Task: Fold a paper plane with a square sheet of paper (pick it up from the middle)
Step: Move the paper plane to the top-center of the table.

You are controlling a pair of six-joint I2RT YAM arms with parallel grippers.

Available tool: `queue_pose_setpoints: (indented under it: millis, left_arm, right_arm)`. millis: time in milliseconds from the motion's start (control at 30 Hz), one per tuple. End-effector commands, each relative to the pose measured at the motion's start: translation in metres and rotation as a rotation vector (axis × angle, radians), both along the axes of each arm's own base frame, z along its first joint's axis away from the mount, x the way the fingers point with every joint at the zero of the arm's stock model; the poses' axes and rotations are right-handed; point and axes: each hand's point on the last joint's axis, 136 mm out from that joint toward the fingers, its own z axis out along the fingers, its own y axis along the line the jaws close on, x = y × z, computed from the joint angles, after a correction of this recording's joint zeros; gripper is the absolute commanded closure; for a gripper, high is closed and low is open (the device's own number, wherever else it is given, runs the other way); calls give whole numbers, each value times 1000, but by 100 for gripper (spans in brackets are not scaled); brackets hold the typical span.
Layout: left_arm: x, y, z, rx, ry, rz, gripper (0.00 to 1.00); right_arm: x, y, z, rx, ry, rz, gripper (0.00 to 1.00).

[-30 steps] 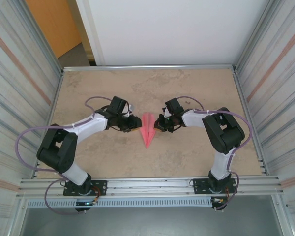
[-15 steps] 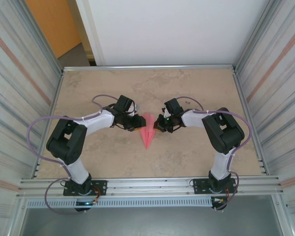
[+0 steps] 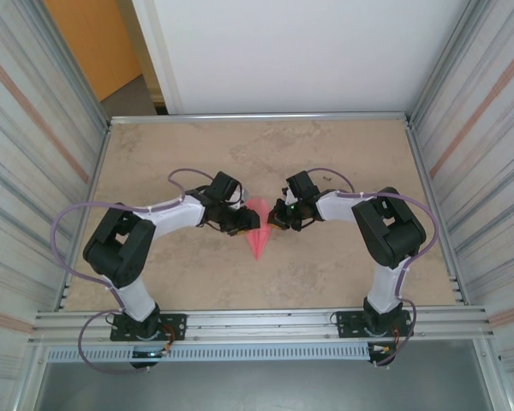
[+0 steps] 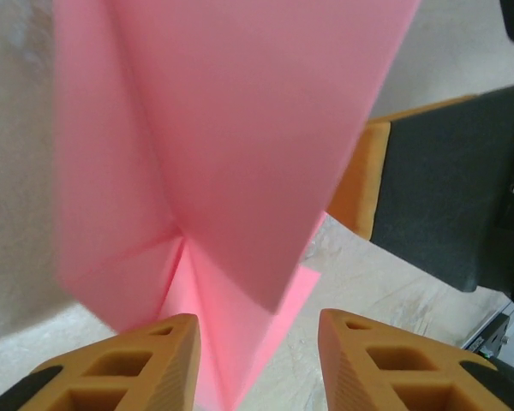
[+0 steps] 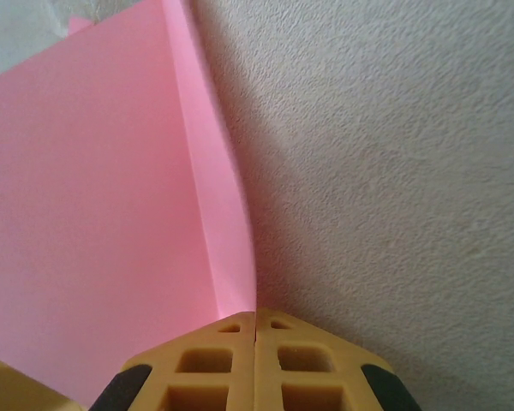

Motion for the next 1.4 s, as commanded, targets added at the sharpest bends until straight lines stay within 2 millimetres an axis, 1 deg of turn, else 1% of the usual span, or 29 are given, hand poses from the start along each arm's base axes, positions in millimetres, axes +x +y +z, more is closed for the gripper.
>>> queue_pose_setpoints:
  millis: [0, 133, 267, 367, 433, 567, 767, 867, 967, 1367]
  left_arm:
    - [-10, 3, -8, 28, 35, 13, 57]
    - [-14, 3, -9, 51, 37, 25, 55]
    - [-14, 5, -4, 70, 10, 32, 54]
    - [-6, 8, 4, 110, -33, 3, 52]
    - [-1, 5, 8, 123, -55, -27, 51]
    - [6, 8, 5, 183, -73, -67, 49]
    - [12, 11, -3, 233, -84, -110, 43]
    - [11, 12, -6, 239, -81, -119, 38]
    - [7, 9, -6, 217, -65, -125, 35]
    - [-14, -7, 2, 101, -7, -111, 37]
  right_arm:
    - [5, 5, 5, 17, 8, -7, 98]
    - [6, 4, 6, 18, 5, -9, 98]
    - [6, 4, 6, 19, 4, -8, 98]
    - [6, 4, 5, 18, 5, -7, 99]
    - [5, 4, 4, 15, 9, -7, 99]
    - [5, 3, 3, 13, 8, -9, 99]
    - [5, 3, 3, 13, 10, -9, 99]
    - [4, 3, 3, 13, 10, -8, 99]
    - [4, 3, 3, 12, 10, -9, 99]
    - [4, 3, 1, 9, 13, -11, 99]
